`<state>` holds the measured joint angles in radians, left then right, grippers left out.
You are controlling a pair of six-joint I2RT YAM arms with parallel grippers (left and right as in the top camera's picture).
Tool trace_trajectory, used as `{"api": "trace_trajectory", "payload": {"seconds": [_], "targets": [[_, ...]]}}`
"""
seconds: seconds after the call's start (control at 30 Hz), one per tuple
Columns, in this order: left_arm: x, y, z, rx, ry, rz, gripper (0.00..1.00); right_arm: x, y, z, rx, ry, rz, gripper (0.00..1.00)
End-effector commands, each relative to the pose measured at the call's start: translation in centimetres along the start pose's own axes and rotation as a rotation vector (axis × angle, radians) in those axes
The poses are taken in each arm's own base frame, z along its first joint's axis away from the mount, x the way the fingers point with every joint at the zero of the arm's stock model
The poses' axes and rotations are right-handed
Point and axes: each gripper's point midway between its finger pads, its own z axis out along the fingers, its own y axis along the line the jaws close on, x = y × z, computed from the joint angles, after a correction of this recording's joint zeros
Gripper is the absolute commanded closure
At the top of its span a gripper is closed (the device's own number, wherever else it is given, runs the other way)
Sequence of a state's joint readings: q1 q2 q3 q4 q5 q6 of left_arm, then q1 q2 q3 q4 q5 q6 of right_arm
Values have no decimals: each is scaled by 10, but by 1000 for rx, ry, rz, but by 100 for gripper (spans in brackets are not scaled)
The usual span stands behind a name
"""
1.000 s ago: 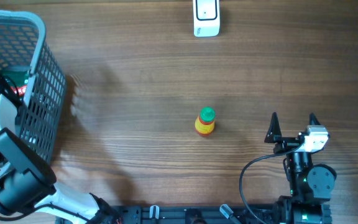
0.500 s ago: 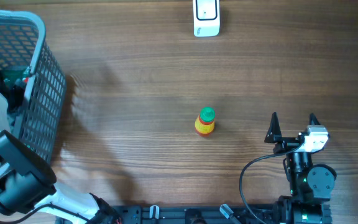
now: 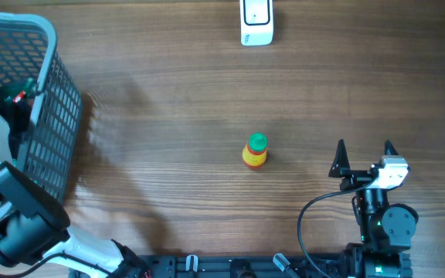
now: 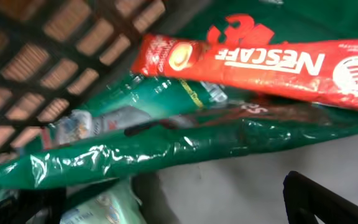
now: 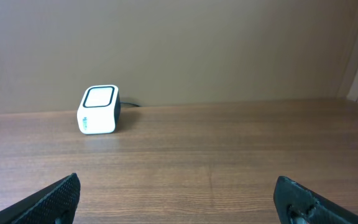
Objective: Scan the item barcode
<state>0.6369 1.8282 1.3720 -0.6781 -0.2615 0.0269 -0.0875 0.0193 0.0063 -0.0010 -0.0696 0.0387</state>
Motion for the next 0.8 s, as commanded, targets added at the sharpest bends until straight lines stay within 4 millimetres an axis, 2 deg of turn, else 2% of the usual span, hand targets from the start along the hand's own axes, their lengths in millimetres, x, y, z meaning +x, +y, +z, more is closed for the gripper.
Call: {"api": "trace_trajectory", "payload": {"seconds": [0.0, 0.1, 0.27, 0.37, 0.47, 0.6, 0.77], "targets": [[-19, 14, -4, -90, -63, 60, 0, -1, 0, 0, 4, -6, -13, 0], [-27, 19, -5, -123, -93, 59, 0, -1, 0, 0, 4, -6, -13, 0], [-31, 17, -7, -124, -108, 126, 0, -1, 0, 0, 4, -6, -13, 0], [-34, 8, -11, -114, -125, 142, 0, -1, 0, 0, 4, -6, -12, 0], [-37, -9, -21, -92, -147, 247, 0, -1, 0, 0, 4, -6, -13, 0], [-50, -28, -44, -78, -223, 338, 0, -1, 0, 0, 4, -6, -13, 0], [-80, -40, -91, -61, -401, 309, 0, -1, 0, 0, 4, -6, -13, 0]]}}
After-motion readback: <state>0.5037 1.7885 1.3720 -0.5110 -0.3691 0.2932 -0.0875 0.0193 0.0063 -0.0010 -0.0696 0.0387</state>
